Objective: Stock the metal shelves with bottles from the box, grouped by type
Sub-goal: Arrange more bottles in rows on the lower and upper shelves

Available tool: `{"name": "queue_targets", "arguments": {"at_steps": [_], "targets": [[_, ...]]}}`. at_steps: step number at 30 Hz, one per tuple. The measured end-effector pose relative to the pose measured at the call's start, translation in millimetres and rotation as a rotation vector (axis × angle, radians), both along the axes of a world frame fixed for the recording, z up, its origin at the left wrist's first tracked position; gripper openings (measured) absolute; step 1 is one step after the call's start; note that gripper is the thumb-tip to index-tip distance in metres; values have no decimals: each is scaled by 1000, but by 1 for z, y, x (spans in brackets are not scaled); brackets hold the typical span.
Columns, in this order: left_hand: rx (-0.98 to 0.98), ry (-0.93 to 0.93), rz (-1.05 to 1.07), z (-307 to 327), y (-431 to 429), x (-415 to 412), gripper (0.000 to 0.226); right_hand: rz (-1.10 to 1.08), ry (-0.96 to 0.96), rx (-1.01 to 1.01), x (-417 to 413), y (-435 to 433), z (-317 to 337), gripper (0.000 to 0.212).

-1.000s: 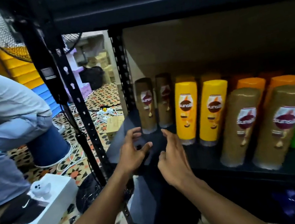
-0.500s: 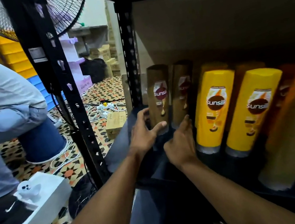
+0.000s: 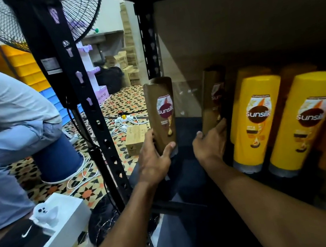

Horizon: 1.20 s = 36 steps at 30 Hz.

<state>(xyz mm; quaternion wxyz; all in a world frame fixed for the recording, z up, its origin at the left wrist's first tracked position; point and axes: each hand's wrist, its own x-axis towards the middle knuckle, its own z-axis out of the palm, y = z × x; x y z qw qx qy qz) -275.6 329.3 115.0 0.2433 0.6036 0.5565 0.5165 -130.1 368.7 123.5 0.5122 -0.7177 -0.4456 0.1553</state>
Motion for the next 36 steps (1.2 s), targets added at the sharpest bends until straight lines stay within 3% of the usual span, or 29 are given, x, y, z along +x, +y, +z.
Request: {"name": "queue_targets", "arguments": {"at_steps": [8,14,23,36], "targets": [[3,0,16,2,4,2,48,27,-65,38,-5,-20,0,87],[0,-1,11,7,-1,3,46,68,45,125,-7,-33,0,81],[-3,-46,28,0,11,4,53,-63,69,165,-5,-32,-3,72],[0,-33,14,3,9,5,50,-76,27,131,-5,-30,-7,79]]}}
